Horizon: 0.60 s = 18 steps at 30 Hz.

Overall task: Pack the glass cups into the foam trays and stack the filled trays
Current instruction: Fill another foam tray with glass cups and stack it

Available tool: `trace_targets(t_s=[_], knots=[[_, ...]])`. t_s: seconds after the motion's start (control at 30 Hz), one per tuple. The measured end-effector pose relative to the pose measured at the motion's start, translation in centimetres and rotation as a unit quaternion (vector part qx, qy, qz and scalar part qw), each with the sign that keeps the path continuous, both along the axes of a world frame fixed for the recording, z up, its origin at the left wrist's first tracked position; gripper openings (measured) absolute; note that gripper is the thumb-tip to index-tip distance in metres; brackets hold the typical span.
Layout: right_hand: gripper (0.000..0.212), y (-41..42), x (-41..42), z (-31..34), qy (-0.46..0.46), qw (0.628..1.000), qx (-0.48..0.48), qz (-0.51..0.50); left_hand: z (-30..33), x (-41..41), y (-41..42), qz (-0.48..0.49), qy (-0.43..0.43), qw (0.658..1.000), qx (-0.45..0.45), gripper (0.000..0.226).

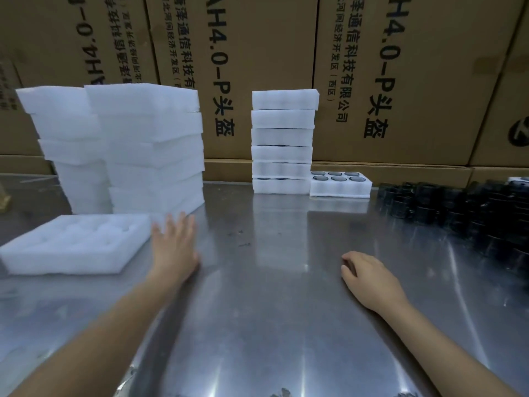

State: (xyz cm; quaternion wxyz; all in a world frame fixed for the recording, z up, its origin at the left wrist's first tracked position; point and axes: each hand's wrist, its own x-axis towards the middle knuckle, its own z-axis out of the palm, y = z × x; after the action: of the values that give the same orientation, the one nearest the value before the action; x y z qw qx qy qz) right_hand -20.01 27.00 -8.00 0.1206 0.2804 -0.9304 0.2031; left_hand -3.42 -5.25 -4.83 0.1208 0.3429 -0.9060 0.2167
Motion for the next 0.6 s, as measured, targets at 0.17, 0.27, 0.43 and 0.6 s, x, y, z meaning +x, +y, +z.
trace_targets(t_s=[0.17, 0.27, 0.43, 0.6], knots=[[0.034, 0.0, -0.1, 0.0, -0.004, 1.0, 0.001, -0.003, 0.4, 4.6, -4.6, 0.162, -0.019, 0.987, -0.014, 0.051], [0.033, 0.0, -0.1, 0.1, -0.014, 1.0, -0.004, -0.004, 0.8, 5.2, -4.2, 0.106, -0.049, 0.992, -0.054, 0.038], [0.034, 0.1, -0.2, 0.1, -0.02, 1.0, -0.006, 0.004, 1.4, 3.7, 0.5, -0.036, 0.008, 0.999, 0.01, 0.04], [0.024, 0.3, -0.5, 0.0, -0.051, 0.997, -0.058, 0.013, 0.7, 1.5, 9.8, -0.205, 0.108, 0.964, 0.134, 0.048]])
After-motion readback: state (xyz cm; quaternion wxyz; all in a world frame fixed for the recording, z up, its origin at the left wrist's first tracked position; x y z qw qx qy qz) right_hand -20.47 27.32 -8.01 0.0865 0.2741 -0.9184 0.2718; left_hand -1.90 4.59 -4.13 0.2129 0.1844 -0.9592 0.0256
